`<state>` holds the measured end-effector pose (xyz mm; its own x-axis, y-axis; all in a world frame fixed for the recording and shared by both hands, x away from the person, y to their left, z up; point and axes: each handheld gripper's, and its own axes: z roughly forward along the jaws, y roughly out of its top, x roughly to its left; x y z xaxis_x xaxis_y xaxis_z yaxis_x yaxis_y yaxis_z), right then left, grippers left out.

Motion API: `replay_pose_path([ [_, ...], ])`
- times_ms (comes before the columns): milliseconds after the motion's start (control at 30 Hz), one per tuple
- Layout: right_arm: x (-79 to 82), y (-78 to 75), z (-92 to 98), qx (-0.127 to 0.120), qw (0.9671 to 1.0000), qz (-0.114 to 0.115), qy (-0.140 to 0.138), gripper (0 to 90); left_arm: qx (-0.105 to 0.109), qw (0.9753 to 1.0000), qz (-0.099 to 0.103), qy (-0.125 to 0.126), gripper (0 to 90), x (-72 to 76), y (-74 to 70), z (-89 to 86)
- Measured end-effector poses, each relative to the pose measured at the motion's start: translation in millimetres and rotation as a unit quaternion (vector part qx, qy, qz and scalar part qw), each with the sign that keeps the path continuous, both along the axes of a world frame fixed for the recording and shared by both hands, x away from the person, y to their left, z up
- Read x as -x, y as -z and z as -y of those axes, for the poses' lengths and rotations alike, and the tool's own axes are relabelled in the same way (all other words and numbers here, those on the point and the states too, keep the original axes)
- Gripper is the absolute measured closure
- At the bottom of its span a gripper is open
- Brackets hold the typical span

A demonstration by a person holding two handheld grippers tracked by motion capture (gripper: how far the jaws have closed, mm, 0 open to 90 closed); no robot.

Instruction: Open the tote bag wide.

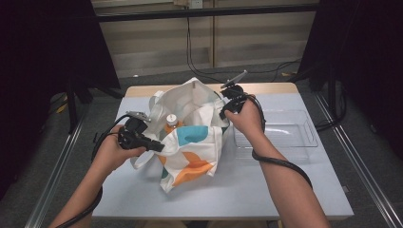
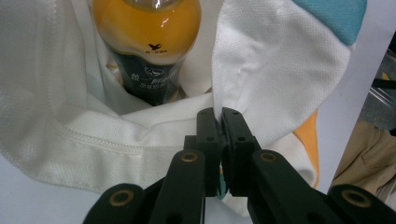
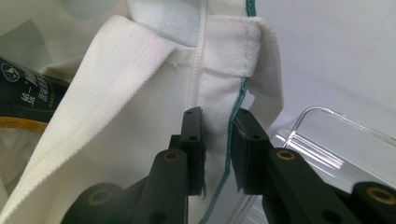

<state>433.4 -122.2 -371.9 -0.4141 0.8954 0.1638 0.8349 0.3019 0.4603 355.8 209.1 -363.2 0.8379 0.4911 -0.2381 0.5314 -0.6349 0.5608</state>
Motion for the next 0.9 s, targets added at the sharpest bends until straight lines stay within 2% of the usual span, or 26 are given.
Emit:
replay_pose_path([
  [100,-0.1,2.9,0.4,-0.001,1.0,0.0,0.004,76.5,-0.005,1.0,0.0,0.004,86.7,0.1,2.2,-0.4],
  [133,0.0,4.5,0.7,-0.002,1.0,-0.001,0.003,76.5,0.009,0.9999,0.002,-0.012,86.7,1.8,4.6,1.3],
  [200,-0.1,7.1,0.9,-0.001,1.0,-0.002,0.006,76.5,0.003,1.0,0.002,-0.006,86.7,1.5,6.1,0.4],
  [267,-0.5,9.7,1.5,-0.004,1.0,-0.001,0.005,76.6,0.007,0.9999,0.004,-0.011,86.8,2.4,7.6,1.4],
  [300,-0.3,9.9,1.5,-0.003,1.0,-0.004,0.007,76.6,-0.001,1.0,0.006,0.0,86.8,1.5,7.4,0.8],
  [367,-0.4,12.5,1.7,-0.004,1.0,-0.004,0.007,76.7,0.001,0.9999,0.011,-0.007,86.8,2.7,8.3,2.6],
  [433,-0.2,14.1,1.2,-0.002,0.9999,-0.006,0.011,76.8,-0.017,0.9996,0.015,0.013,86.8,1.3,8.9,2.5],
  [567,-0.3,19.6,1.5,-0.002,1.0,-0.004,0.007,76.8,-0.009,0.9999,0.012,-0.001,86.9,3.9,15.4,6.2],
  [667,0.1,23.7,1.5,-0.003,0.9998,-0.011,0.014,76.8,-0.022,0.9994,0.017,0.018,86.9,2.3,17.5,5.2],
  [733,0.0,24.3,1.5,0.0,0.9998,-0.013,0.013,76.8,-0.016,0.9997,0.017,0.005,86.9,4.5,20.4,7.8],
  [767,-0.3,26.2,1.6,0.002,0.9998,-0.013,0.013,76.8,-0.032,0.999,0.023,0.023,87.0,3.2,21.5,7.8],
  [900,-0.7,28.1,0.7,0.004,0.9999,-0.012,0.008,76.8,-0.04,0.9986,0.023,0.027,87.0,3.5,24.5,9.1],
])
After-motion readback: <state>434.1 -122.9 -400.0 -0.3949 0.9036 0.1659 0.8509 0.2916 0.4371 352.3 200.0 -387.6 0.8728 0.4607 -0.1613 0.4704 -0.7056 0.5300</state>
